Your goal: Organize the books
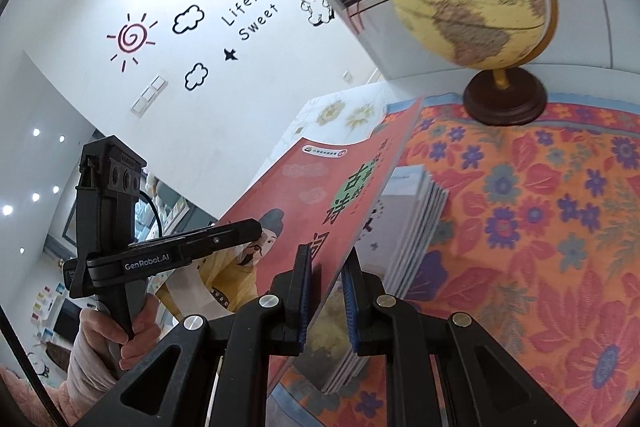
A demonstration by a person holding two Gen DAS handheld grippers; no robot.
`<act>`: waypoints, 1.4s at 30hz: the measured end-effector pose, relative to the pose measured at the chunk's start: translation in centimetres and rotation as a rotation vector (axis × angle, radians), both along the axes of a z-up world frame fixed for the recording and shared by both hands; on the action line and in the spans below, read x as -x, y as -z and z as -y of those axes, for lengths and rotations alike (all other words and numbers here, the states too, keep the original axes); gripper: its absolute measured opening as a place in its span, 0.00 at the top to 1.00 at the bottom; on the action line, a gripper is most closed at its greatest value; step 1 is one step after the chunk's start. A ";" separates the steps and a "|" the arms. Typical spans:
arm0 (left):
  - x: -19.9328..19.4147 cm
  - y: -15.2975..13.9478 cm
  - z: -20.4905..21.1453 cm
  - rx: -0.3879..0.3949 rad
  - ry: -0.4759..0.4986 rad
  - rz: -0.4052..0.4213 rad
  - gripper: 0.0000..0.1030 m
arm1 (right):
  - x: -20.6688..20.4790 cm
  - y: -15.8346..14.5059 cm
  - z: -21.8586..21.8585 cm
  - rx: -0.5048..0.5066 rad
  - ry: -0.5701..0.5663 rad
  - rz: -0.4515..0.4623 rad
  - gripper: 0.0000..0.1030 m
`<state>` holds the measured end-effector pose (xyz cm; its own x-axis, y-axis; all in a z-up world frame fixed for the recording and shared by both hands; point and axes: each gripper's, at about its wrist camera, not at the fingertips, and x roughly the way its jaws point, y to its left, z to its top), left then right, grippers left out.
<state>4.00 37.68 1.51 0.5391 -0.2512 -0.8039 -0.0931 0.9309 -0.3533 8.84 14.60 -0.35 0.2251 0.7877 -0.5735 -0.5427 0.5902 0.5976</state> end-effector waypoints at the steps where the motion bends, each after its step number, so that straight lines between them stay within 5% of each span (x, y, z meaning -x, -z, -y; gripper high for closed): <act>1: 0.0 0.2 -0.3 0.002 -0.006 -0.001 0.79 | -0.1 0.1 -0.3 0.001 -0.004 -0.003 0.86; 19: -0.4 6.0 -3.9 0.073 -0.078 -0.069 0.78 | -0.9 5.8 -3.8 0.056 -0.003 -0.087 0.86; 42: -0.8 5.7 -4.3 0.037 -0.140 -0.065 0.75 | -0.5 6.9 -3.8 0.053 0.058 -0.133 0.86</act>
